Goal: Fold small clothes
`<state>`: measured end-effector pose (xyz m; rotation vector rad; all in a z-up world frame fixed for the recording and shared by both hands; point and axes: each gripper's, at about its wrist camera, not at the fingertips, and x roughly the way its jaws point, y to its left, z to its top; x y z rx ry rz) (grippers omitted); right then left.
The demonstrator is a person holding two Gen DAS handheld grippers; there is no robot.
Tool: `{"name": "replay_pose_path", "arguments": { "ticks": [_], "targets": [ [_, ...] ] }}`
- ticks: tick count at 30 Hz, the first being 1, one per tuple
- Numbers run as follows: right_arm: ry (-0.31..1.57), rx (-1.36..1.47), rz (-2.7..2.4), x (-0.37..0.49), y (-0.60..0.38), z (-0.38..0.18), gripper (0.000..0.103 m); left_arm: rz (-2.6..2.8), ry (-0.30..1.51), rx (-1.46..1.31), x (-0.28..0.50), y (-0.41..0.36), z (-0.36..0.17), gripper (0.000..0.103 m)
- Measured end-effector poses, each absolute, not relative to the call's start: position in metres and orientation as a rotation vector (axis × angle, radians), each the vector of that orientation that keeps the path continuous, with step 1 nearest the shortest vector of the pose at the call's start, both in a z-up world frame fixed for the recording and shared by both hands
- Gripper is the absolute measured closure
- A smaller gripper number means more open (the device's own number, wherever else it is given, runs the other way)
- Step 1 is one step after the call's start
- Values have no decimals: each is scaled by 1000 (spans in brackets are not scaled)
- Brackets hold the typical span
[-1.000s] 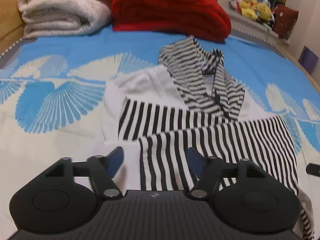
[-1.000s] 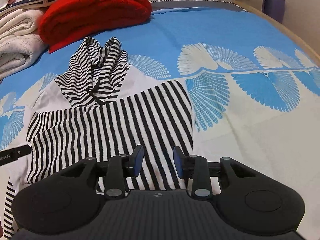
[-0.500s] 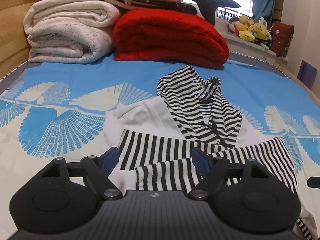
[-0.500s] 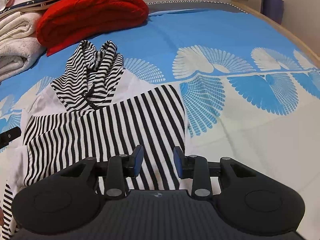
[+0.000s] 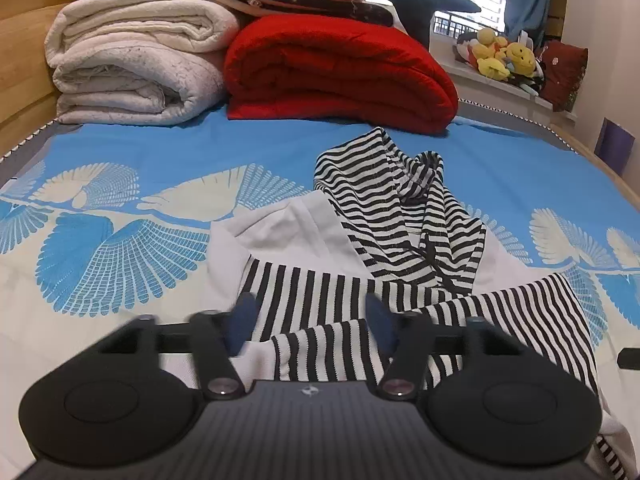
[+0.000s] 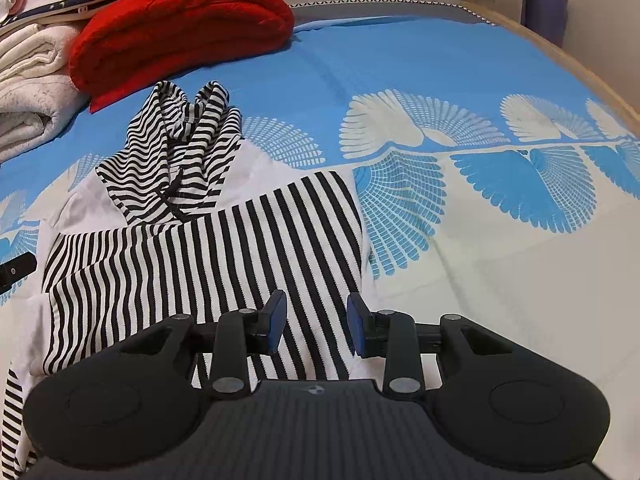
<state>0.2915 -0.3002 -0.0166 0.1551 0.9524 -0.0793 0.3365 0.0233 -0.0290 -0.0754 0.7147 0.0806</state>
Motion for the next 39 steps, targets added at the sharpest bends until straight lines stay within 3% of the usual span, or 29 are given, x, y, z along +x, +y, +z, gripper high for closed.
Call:
{"name": "replay_pose_path", "arguments": {
  "ticks": [1, 3, 14, 24, 27, 28, 31, 39],
  "targets": [
    [952, 154, -79, 292, -300, -16, 69, 78, 714, -75, 336, 25, -29, 68],
    [953, 157, -75, 294, -300, -15, 69, 76, 709, -64, 336, 27, -29, 85],
    [912, 180, -94, 313, -313, 0, 69, 82, 775, -129, 379, 54, -35, 89],
    [909, 236, -123, 323, -330, 1, 69, 39, 808, -157, 553, 52, -48, 89],
    [919, 240, -128, 328, -333, -3, 69, 60, 804, -197, 605, 52, -53, 83],
    [925, 243, -130, 329, -333, -4, 69, 76, 806, -231, 622, 54, -54, 71],
    [938, 247, -126, 331, -333, -8, 69, 135, 824, -328, 666, 58, -61, 50],
    [974, 241, -140, 335, -335, -20, 69, 196, 950, -424, 741, 56, -101, 37]
  ]
}}
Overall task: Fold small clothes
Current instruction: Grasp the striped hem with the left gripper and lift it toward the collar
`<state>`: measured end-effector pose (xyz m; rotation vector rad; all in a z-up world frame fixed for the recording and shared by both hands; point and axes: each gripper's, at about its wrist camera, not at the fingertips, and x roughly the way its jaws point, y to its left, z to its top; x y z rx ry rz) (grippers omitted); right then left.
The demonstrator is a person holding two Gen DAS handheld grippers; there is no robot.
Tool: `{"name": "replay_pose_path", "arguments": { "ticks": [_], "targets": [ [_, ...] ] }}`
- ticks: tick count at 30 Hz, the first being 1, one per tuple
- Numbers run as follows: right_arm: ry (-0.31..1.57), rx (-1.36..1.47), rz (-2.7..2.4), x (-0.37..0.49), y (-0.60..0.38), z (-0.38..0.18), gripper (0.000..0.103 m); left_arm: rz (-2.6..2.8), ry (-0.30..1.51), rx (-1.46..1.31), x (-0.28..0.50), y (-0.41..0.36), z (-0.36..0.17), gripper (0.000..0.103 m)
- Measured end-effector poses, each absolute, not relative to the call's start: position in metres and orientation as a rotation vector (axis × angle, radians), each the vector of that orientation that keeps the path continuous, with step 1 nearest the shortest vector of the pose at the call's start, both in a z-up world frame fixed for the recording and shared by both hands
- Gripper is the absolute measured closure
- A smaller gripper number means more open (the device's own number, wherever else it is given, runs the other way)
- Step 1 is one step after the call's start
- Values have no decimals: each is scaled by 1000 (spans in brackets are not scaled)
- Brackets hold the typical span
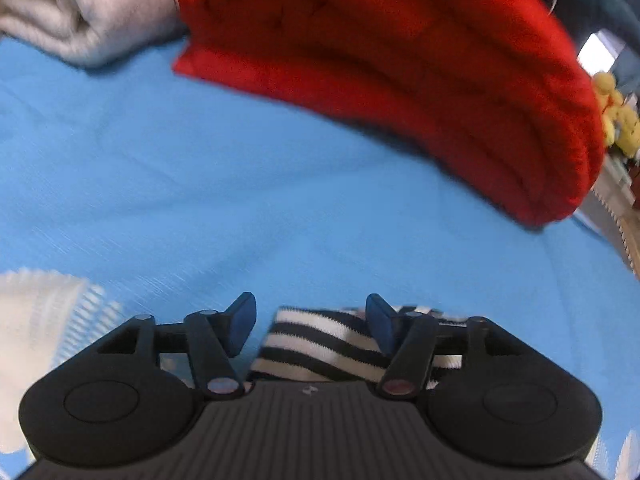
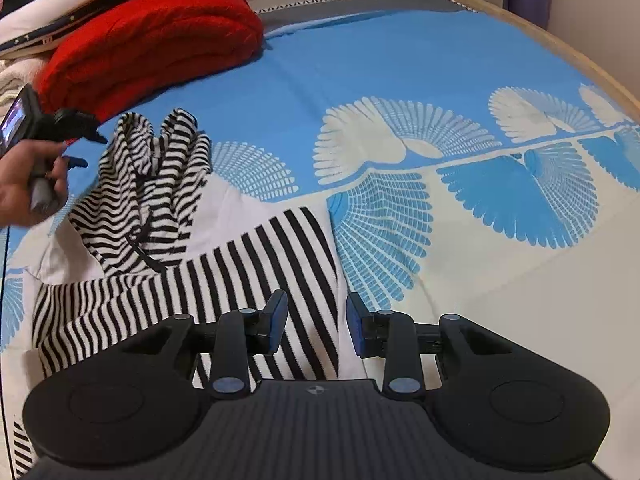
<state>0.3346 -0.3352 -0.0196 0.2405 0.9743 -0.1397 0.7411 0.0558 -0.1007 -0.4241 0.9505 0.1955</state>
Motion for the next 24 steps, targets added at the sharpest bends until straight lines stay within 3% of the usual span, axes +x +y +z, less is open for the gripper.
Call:
{"name": "replay_pose_path", "arguments": {
  "ticks": [2, 3, 4, 5, 12, 17, 21, 24],
  "targets": [
    [976, 249, -148, 336, -337, -20, 69, 196, 976, -396, 744, 51, -108, 41],
    [975, 251, -152, 336, -338, -20, 69, 176, 978, -374, 744, 48, -110, 61],
    [975, 249, -153, 336, -338, -20, 69, 148, 985, -352, 743, 45, -110, 92],
    [975, 248, -154, 336, -339, -20, 69, 128, 992, -320, 741, 42, -108, 99],
    [958, 289, -167, 333, -343, -13, 69, -154, 782, -90, 648, 21, -30, 100],
    [922, 320, -176, 325, -346, -2, 69, -487, 632, 80, 474, 19, 20, 101],
    [886, 362, -202, 320, -351, 6, 69, -722, 763, 219, 338, 24, 17, 97],
    [849, 394, -211, 315, -353, 12, 69, -598, 822, 66, 292, 51, 20, 91]
  ]
}}
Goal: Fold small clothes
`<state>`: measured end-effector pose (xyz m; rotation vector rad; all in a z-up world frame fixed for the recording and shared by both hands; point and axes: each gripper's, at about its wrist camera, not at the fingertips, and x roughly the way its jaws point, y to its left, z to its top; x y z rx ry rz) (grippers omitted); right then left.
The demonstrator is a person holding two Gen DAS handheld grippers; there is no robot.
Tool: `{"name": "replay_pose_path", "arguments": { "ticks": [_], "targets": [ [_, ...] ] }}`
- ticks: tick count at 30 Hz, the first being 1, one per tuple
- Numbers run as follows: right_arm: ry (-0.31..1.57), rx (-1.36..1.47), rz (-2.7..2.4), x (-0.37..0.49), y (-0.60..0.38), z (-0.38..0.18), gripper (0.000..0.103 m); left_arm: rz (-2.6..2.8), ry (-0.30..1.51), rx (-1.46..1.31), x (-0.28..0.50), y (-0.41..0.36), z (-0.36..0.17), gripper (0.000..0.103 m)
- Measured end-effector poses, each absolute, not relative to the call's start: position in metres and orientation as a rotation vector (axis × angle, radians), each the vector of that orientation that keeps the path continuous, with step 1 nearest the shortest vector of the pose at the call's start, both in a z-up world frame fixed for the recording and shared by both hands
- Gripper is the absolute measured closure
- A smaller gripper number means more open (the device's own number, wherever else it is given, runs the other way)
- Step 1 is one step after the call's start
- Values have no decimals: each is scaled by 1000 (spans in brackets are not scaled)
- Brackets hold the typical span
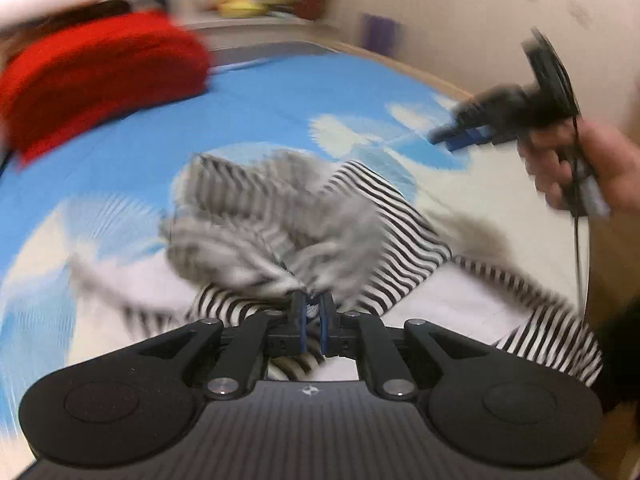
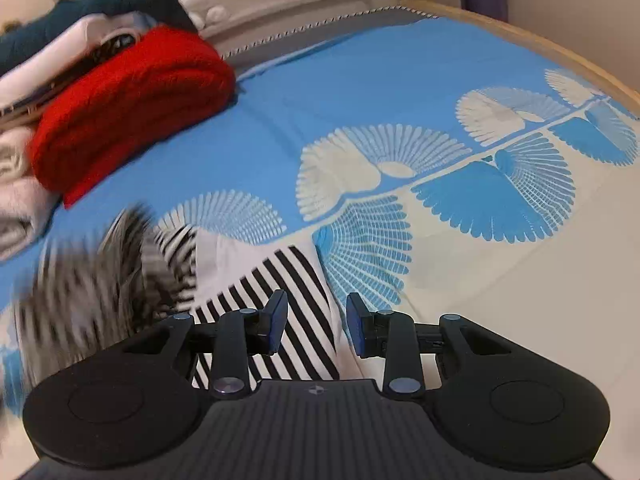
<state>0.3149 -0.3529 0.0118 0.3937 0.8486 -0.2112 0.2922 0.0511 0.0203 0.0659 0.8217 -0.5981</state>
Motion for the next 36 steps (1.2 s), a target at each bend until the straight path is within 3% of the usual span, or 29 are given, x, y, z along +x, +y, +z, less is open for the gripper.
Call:
{"name": "replay_pose_path", "arguments": {
  "ticks": [1, 6, 9, 12, 16, 19, 20, 22, 24, 31, 36],
  "targets": [
    [835, 401, -214, 314, -354, 14, 69, -512, 826, -50, 290, 62, 23, 83],
    [792, 415, -188, 313, -348, 19, 69, -251, 781, -471, 302, 77, 2, 63],
    [797, 423, -153, 314, -339, 17, 69, -189, 845, -345, 324, 58, -13, 63],
    [811, 418, -96, 316, -326, 14, 69, -117, 852, -301, 337, 50, -29, 51],
    [833, 427, -48, 325, -311, 10, 69, -34, 878, -273, 347, 50, -48, 47],
    [840, 415, -34, 330, -302, 8, 69, -6, 871, -183, 354, 43, -56, 54],
    [841, 412, -29, 332, -300, 8, 69, -15, 857, -166, 354, 42, -56, 61],
    [843, 402, -21, 332, -296, 8, 69, -17, 839, -115, 356, 38, -54, 91],
    [843, 398, -13, 331, -294, 8, 69, -20, 797, -80, 355, 34, -49, 100],
    [809, 452, -45, 320, -310, 14, 69, -632, 463, -129, 297, 6, 25, 100],
    [736, 499, -130, 304, -331, 23, 69, -1118, 851, 5, 262, -28, -4, 99]
  ]
}}
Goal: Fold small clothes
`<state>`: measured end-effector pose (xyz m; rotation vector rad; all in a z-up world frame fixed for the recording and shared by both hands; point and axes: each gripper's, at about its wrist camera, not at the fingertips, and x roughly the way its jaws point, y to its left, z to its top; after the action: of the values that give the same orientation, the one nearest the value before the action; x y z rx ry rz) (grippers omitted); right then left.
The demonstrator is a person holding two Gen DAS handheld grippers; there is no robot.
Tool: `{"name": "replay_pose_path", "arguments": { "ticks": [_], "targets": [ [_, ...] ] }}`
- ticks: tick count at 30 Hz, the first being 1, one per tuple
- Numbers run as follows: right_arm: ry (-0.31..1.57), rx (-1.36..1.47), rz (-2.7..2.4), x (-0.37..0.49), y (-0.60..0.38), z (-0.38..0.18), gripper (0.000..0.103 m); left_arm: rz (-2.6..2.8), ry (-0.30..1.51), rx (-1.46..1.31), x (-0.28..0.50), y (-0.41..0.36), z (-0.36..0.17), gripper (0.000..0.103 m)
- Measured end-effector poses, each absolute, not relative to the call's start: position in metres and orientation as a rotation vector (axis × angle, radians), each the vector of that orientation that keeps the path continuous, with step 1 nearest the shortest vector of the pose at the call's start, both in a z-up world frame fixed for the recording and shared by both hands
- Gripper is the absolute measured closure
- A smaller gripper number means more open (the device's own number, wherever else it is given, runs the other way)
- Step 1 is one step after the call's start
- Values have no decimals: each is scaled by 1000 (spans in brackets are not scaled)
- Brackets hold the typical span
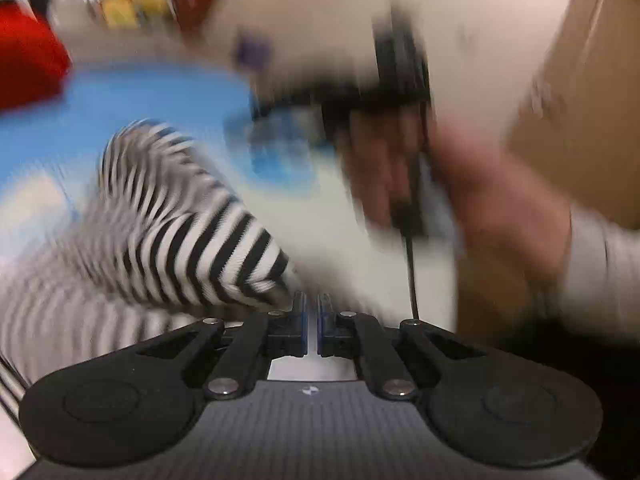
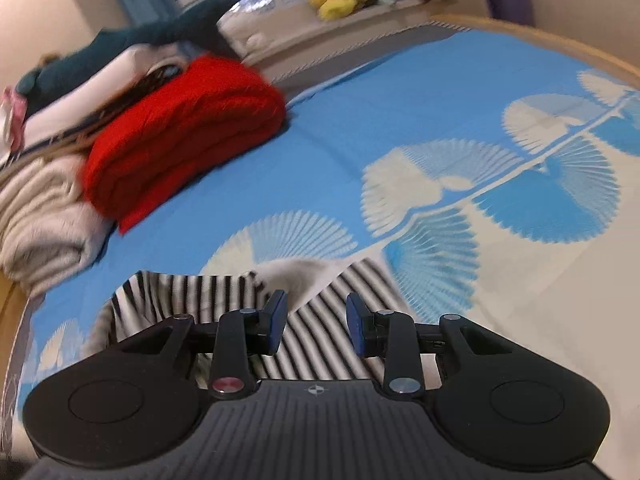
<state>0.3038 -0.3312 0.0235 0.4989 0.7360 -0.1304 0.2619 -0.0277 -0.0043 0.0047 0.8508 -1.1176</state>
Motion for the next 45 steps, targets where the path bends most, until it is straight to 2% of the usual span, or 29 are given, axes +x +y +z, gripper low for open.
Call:
{"name": "replay_pose_path", "arguments": {
  "ticks": [3, 5, 6, 7, 13, 16, 18, 20, 21, 22, 24, 25, 26, 28, 30, 33, 36, 39, 41, 42, 44, 45],
  "targets": [
    [732, 545, -152, 298, -343, 21, 69, -1058, 889, -10, 262, -13, -10, 95],
    [758, 578, -146, 298, -347, 16, 69, -913, 881, -135, 279, 12, -5, 73],
    [778, 598, -141, 299, -348, 12, 69, -826, 883, -198, 289, 25, -5, 59],
    [799, 610, -137, 300, -347, 8, 69, -724, 898, -262, 298, 37, -7, 54],
    [1012, 568, -142, 311, -336, -32, 69, -227, 1199, -628, 333, 86, -71, 53],
    [1069, 576, -167, 314, -338, -47, 69, -201, 1253, -791, 336, 87, -91, 53],
    [1080, 557, -171, 318, -338, -51, 69, -193, 1265, -806, 337, 83, -97, 53],
    [1088, 529, -160, 321, -334, -54, 69, -137, 1268, -784, 338, 79, -100, 57],
    [1096, 517, -141, 323, -332, -55, 69, -115, 1257, -778, 336, 79, -102, 80],
    [1108, 502, -113, 325, -329, -57, 69, -98, 1240, -773, 336, 79, -101, 97],
    [1128, 483, -84, 328, -323, -62, 71, -85, 1166, -759, 338, 84, -91, 102],
    [1134, 477, -72, 329, -321, -64, 82, -98, 1108, -749, 337, 88, -78, 102],
    [1135, 472, -49, 330, -318, -65, 99, -120, 1027, -730, 339, 91, -62, 102],
    [1108, 528, -17, 329, -317, -62, 102, -147, 855, -693, 338, 98, -33, 102],
    [1006, 695, 36, 323, -329, -52, 102, -139, 680, -640, 333, 110, -4, 102],
    [814, 917, 135, 310, -345, -34, 102, -128, 586, -645, 328, 127, 8, 102],
    [823, 980, 115, 301, -355, -39, 102, -87, 734, -736, 333, 139, -19, 102],
    [1122, 912, -33, 304, -358, -77, 102, 3, 1093, -717, 347, 141, -70, 101],
    [1244, 786, -173, 302, -357, -93, 96, 80, 1159, -739, 345, 147, -87, 100],
    [1231, 775, -194, 301, -357, -92, 96, 82, 1149, -781, 344, 150, -89, 96],
    [1163, 757, -149, 306, -355, -79, 96, 45, 1103, -841, 345, 151, -84, 72],
    [1119, 727, -120, 308, -352, -70, 93, 33, 1090, -847, 344, 150, -82, 53]
  ]
}}
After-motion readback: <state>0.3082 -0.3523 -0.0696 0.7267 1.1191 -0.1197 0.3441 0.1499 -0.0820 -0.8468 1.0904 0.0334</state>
